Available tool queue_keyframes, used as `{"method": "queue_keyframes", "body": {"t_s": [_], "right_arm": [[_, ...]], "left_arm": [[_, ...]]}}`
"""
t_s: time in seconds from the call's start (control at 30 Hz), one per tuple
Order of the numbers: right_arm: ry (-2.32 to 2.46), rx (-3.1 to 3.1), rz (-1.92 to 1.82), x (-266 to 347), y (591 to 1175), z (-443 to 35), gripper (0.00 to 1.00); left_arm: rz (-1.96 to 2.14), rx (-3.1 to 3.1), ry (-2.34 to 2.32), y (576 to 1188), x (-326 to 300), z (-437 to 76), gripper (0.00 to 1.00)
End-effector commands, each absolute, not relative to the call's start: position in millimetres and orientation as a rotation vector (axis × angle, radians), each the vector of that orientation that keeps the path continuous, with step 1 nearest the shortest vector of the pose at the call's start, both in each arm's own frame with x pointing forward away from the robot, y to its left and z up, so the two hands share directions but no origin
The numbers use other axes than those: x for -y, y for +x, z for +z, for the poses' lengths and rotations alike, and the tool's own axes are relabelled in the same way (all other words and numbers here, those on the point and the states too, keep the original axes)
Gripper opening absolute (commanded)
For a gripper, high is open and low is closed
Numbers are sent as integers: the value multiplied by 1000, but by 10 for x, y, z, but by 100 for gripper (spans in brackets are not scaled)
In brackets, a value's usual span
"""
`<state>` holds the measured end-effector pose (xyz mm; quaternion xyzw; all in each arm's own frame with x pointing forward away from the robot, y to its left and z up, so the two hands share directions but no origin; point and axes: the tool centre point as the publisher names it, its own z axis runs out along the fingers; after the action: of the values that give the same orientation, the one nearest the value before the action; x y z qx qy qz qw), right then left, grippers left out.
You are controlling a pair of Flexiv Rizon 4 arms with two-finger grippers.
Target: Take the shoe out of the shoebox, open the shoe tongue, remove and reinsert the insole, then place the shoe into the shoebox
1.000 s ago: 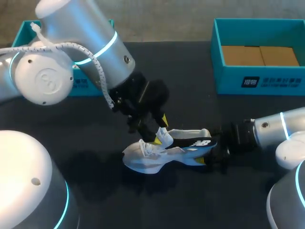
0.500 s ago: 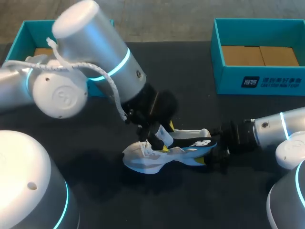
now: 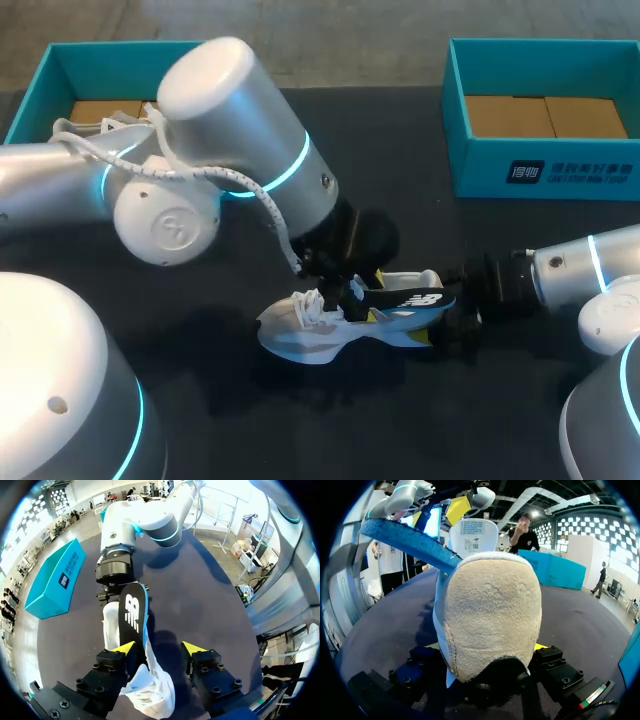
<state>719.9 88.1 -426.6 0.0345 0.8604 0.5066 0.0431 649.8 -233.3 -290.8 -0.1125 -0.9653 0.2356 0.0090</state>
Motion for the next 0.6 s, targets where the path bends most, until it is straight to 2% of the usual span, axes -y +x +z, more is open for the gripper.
{"method": "queue_keyframes", "body": {"t_s": [0.03,0.2,0.43,0.6], "right_arm": [[107,-2631,1545,-893,7196,-4281,0],[107,-2631,1545,-893,7196,-4281,0],[107,-2631,1545,-893,7196,-4281,0],[107,-2631,1545,-893,7196,-4281,0]], "left_arm": [[750,3029,-354,6509,2402,-2998,56],[758,3052,-349,6543,2438,-3068,59],[783,3091,-356,6553,2479,-3119,56],[810,3130,-366,6550,2527,-3163,57]]}}
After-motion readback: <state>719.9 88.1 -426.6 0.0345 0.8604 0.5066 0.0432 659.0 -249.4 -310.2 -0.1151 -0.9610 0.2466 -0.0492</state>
